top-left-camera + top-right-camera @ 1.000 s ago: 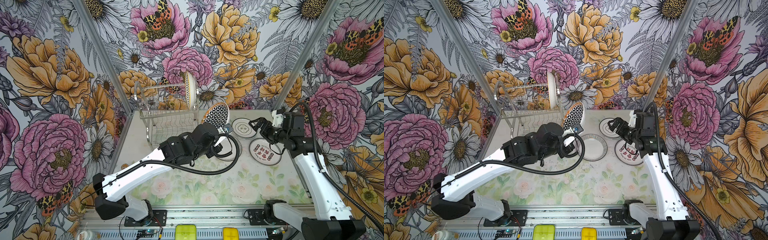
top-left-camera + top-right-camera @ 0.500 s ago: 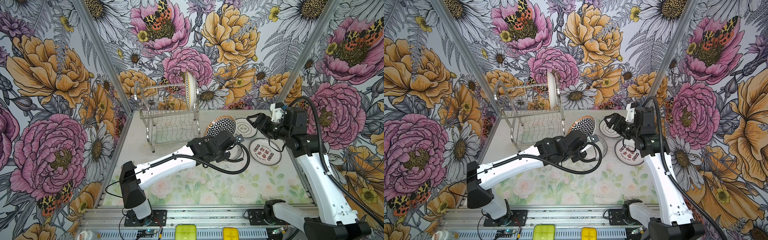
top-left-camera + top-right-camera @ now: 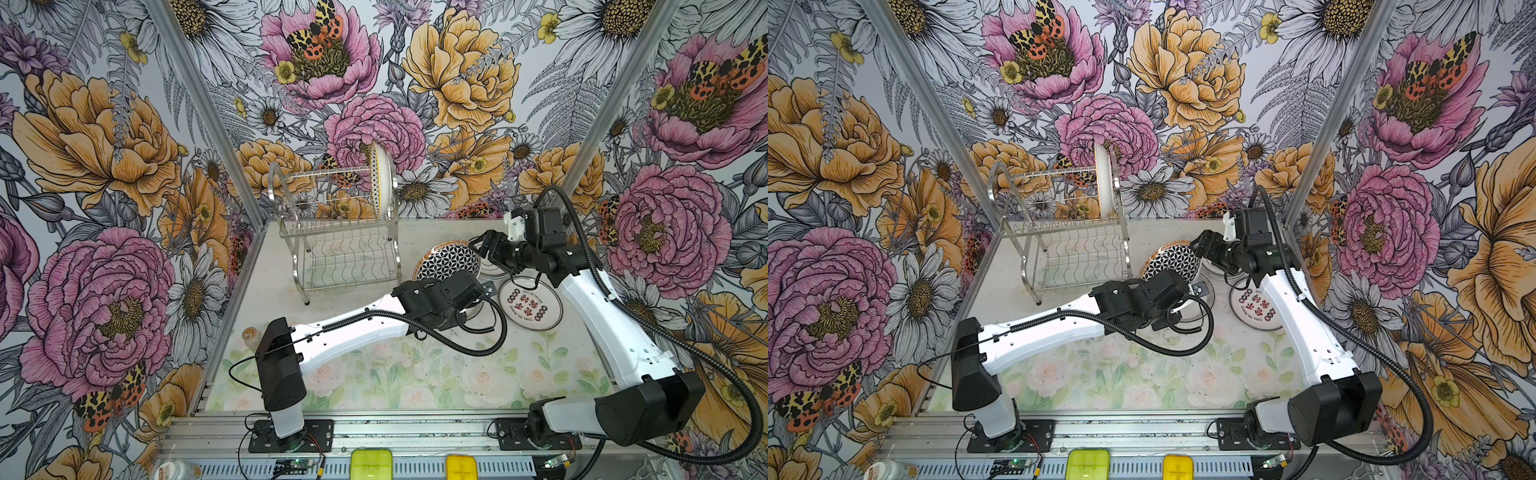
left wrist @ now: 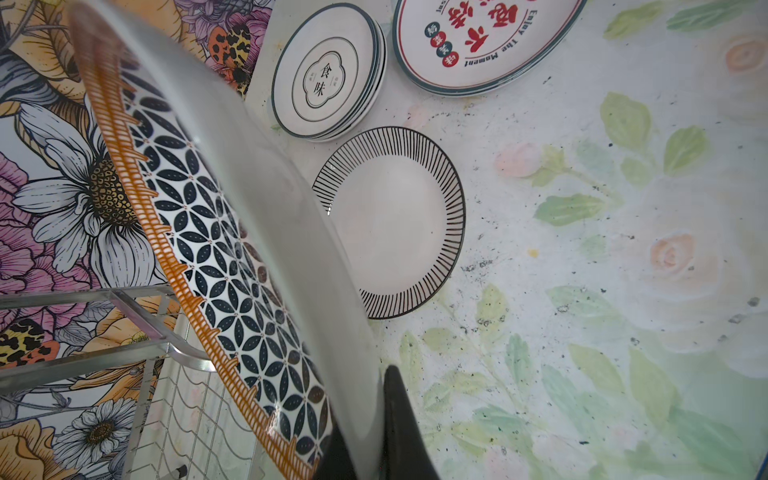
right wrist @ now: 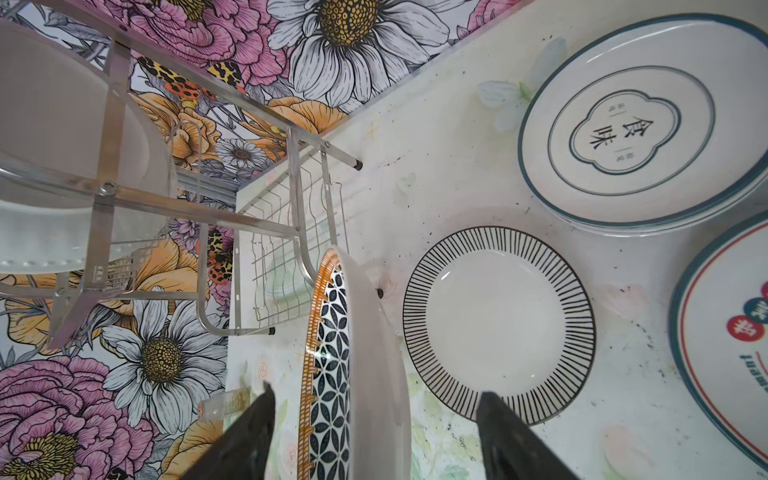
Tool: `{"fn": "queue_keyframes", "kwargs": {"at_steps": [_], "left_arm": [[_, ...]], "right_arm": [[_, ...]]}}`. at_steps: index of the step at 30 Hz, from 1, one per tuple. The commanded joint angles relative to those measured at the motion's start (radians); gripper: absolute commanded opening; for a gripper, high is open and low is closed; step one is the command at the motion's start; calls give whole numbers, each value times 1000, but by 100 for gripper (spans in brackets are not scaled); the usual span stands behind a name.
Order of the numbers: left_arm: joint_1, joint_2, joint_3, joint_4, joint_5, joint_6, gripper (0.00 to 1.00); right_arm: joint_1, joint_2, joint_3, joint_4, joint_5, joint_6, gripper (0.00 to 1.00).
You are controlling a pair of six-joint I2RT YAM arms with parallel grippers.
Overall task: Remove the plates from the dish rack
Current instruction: 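Swing the orange-rimmed patterned plate toward the right gripper while it reaches the rim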
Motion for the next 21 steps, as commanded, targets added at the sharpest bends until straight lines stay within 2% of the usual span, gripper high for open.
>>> {"fn": "queue_keyframes", "kwargs": {"at_steps": [1, 19, 21], "left_arm": [[-7, 2, 65, 85, -115, 39, 0], [0, 40, 99, 87, -124, 67, 0], [-1, 79, 105, 87, -125, 69, 0]], "right_arm": [[19, 17, 5, -25, 21, -36, 75], [71, 86, -71, -66, 21, -82, 41], [73, 85, -78, -63, 21, -80, 37]]}}
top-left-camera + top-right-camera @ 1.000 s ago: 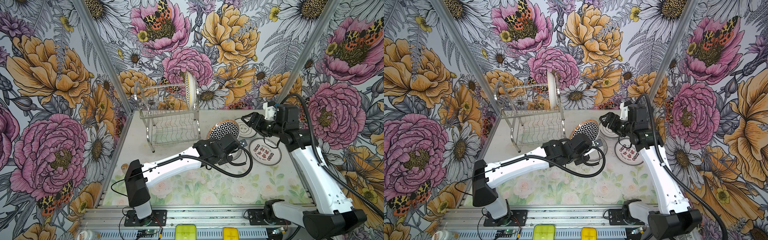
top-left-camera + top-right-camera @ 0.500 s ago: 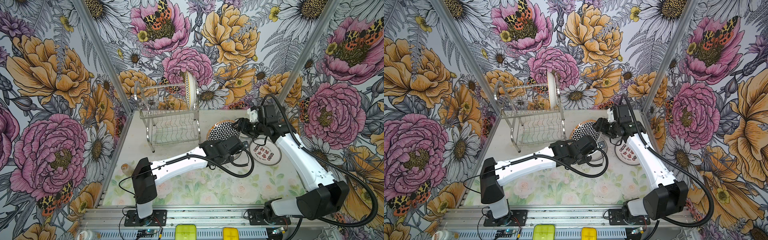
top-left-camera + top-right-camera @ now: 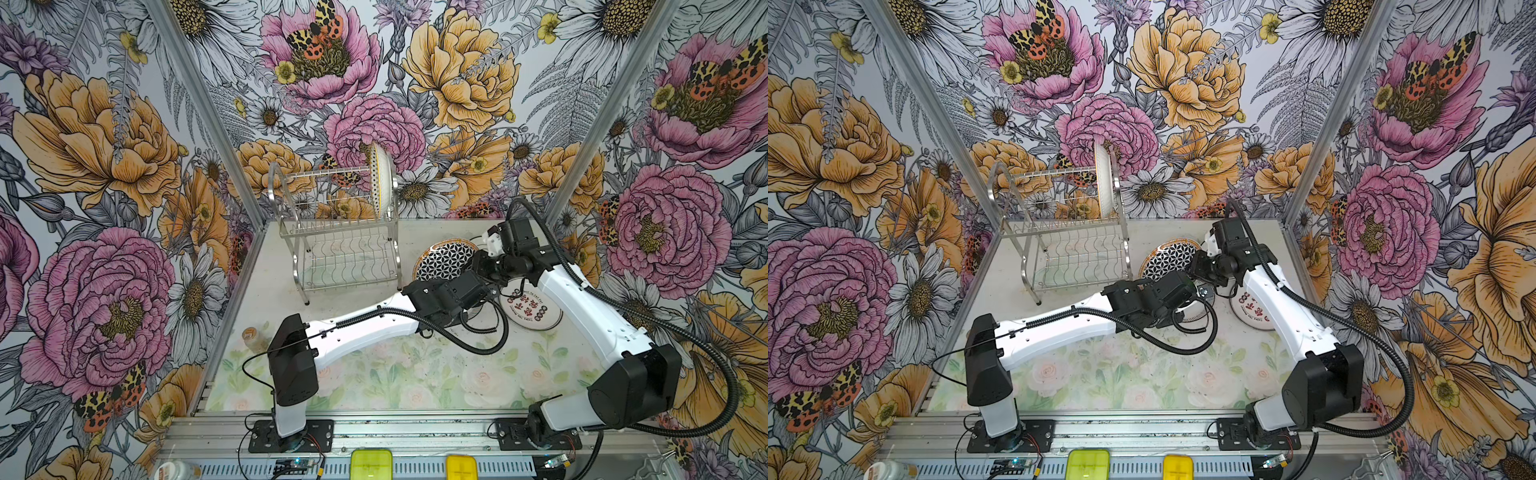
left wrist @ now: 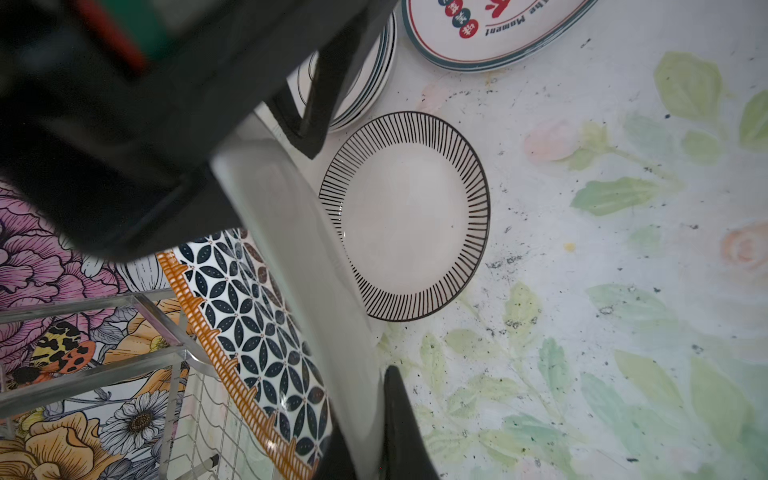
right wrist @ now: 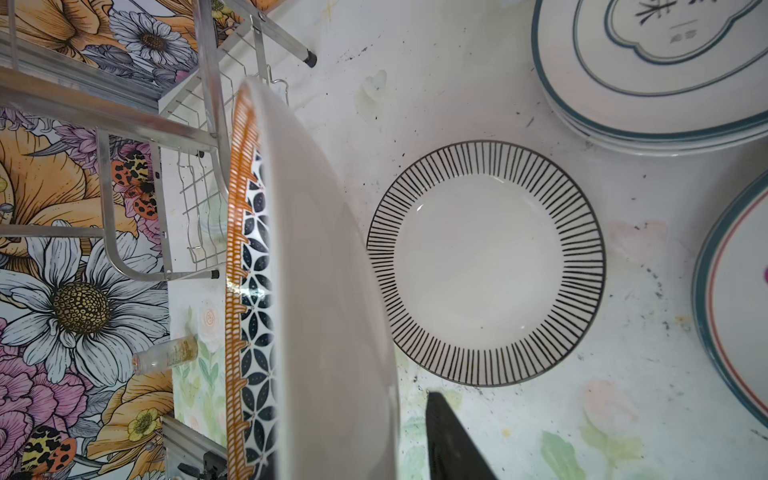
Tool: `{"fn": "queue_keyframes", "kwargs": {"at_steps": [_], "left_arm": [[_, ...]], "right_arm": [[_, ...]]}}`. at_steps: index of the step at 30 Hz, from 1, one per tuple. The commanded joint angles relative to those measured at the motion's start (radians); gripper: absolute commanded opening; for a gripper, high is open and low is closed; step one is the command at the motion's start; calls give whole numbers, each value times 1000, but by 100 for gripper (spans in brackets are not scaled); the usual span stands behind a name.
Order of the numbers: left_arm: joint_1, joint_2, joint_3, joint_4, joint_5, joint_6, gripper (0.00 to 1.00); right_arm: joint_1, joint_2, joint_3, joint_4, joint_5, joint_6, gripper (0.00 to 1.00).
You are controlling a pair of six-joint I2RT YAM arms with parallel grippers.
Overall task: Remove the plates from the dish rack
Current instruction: 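Swing the orange-rimmed patterned plate toward the right gripper while it reaches the rim, then close the right gripper on the plate rim while the left gripper holds it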
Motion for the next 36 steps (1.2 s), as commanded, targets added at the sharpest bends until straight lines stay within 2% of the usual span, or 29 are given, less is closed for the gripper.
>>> {"fn": "queue_keyframes", "kwargs": {"at_steps": [1, 11, 19, 20, 27, 36], "left_arm": [[0, 12, 65, 100, -73, 22, 0], [0, 32, 91, 100, -77, 26, 0], [-10, 39, 99, 102, -105, 17, 0], [-10, 38, 99, 101, -108, 14, 3], [-9, 7, 90, 102, -89, -9, 44], [-2, -9, 65, 101, -69, -23, 51]], "right_arm": [[9, 6, -14, -1, 10, -10, 34], [10, -17, -15, 7, 11, 2, 0], [3, -43, -26, 29, 30, 28, 0], [1, -45, -27, 36, 29, 38, 0], [-17, -61, -23, 87, 15, 78, 0], [-41, -87, -34, 127, 16, 110, 0]]}}
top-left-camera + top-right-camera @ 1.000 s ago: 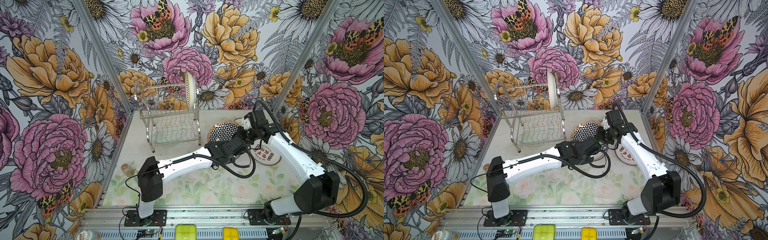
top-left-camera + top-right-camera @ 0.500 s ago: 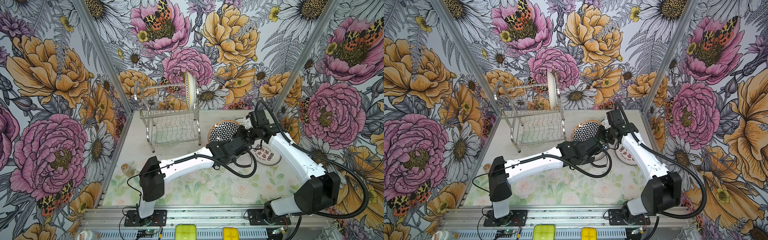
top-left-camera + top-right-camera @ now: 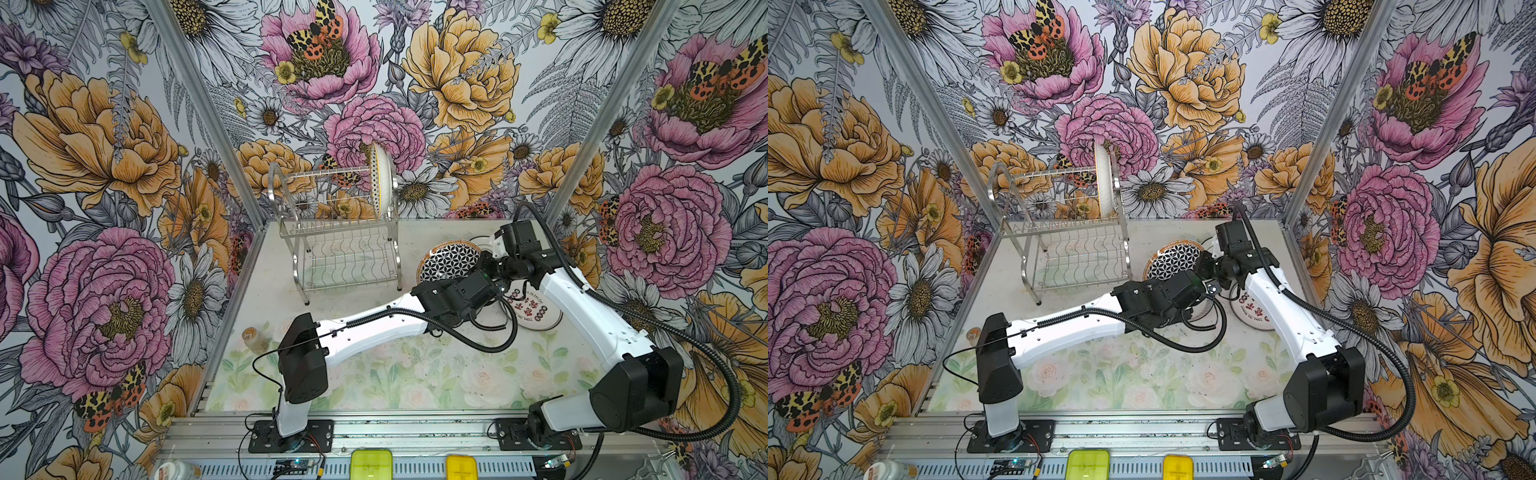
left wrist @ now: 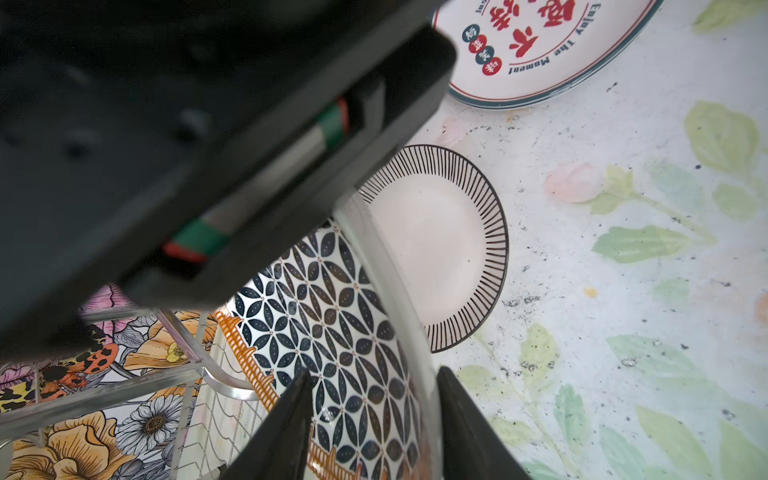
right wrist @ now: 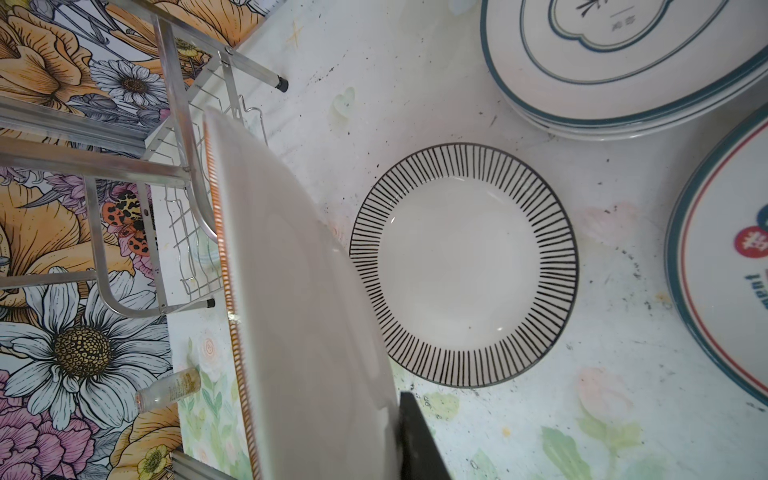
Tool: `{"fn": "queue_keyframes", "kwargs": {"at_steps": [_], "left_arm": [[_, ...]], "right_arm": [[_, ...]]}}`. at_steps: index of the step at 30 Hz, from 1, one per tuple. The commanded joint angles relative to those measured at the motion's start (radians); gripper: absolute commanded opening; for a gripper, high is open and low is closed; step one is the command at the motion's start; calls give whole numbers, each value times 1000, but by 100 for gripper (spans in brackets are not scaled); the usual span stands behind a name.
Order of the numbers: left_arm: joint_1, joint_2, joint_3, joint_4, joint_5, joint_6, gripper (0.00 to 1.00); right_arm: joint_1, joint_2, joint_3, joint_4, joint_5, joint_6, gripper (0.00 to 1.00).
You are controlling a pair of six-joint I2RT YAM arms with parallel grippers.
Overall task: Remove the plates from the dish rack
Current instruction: 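Close the right gripper on the plate rim while the left gripper holds it, then open the left gripper and draw it back while the right gripper holds the plate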
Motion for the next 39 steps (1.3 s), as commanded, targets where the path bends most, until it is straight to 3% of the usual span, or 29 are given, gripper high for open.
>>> {"fn": "queue_keyframes", "kwargs": {"at_steps": [1, 17, 22, 26, 39], "left_arm": [[9, -57, -1, 49, -19, -15, 52], [20, -154, -117, 49, -60, -80, 57], [81, -245, -175, 50, 9, -169, 58], [135, -319, -219, 58, 70, -238, 65], [327, -437, -367, 164, 222, -429, 73]], "right_arm": [[-23, -69, 11, 93, -22, 22, 0], [-111, -72, 7, 165, -44, 76, 0], [-133, -56, -73, 239, -90, 100, 0], [-152, -39, -155, 335, -148, 148, 0], [-158, 64, -297, 497, -164, 196, 0]]}}
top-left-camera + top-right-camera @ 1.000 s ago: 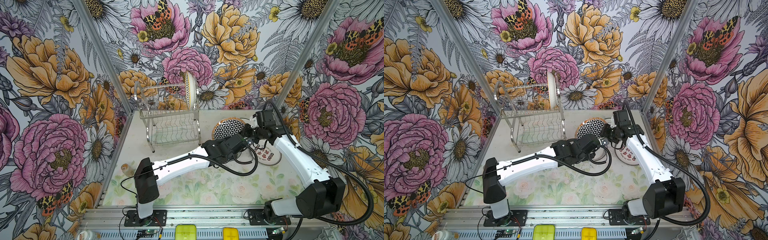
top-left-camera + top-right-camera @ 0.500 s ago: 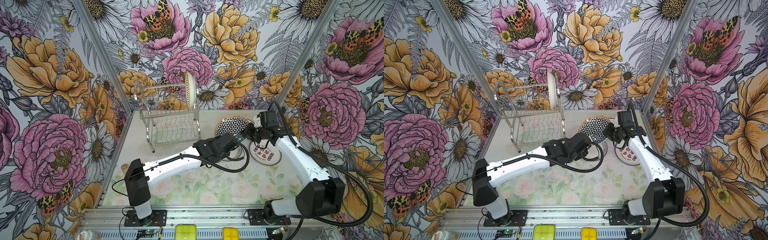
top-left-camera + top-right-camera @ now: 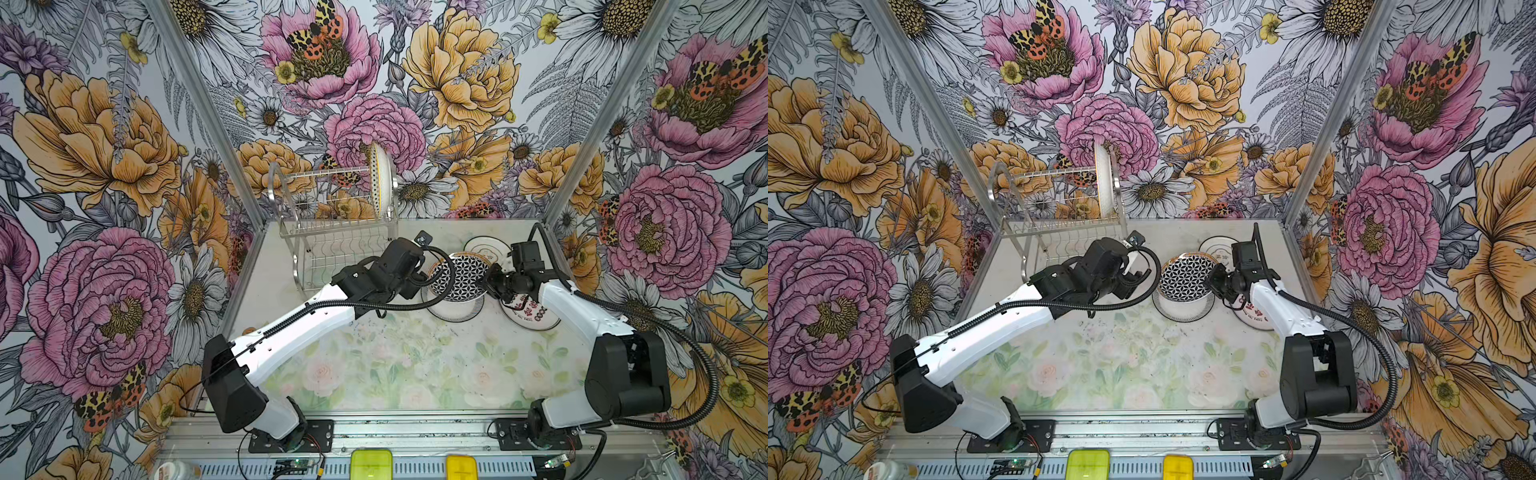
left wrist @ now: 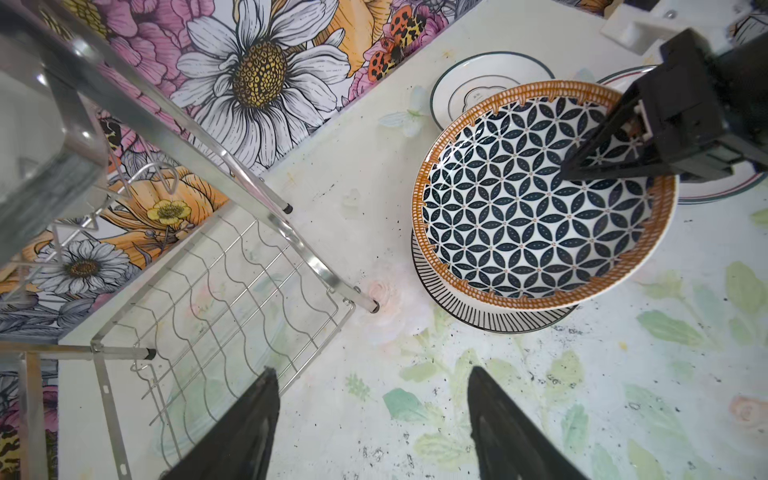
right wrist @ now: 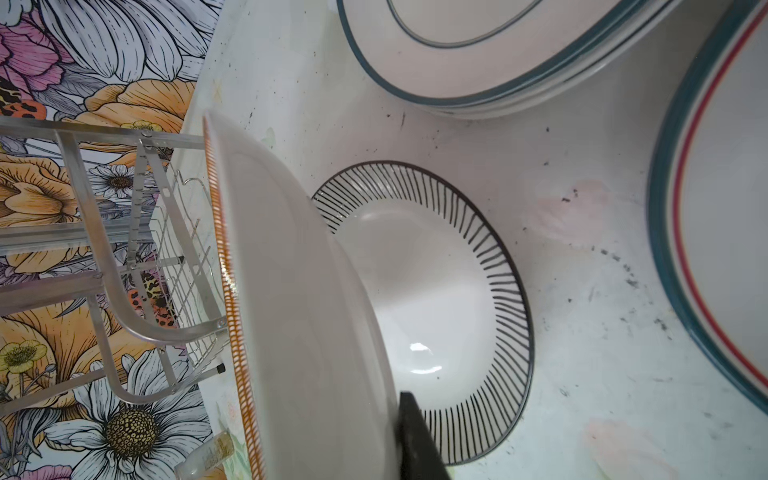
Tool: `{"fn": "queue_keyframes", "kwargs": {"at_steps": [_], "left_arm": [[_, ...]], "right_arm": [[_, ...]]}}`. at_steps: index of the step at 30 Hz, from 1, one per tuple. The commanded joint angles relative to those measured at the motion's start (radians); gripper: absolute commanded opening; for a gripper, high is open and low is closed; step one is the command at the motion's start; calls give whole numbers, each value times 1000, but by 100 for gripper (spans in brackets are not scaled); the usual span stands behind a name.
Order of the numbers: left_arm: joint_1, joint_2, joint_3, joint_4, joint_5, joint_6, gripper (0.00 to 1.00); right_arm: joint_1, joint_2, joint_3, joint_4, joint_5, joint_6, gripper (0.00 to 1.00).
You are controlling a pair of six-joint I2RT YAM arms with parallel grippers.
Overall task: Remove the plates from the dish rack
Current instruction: 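Open the left gripper and draw it back while the right gripper holds the plate, then lower the plate onto the striped plate with the right gripper while the left returns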
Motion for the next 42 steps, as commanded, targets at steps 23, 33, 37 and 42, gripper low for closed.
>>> {"fn": "queue_keyframes", "kwargs": {"at_steps": [23, 33, 37, 42], "left_arm": [[96, -165, -119, 160, 128, -145, 75], [122, -200, -142, 179, 114, -168, 77], [124, -208, -145, 179, 114, -168, 77], [127, -214, -149, 179, 104, -170, 77]], "right_arm": [[22, 99, -25, 186, -71, 28, 0], [32, 104, -54, 184, -52, 31, 0], [34, 105, -62, 183, -47, 28, 0], [39, 115, -65, 174, -36, 24, 5]]}}
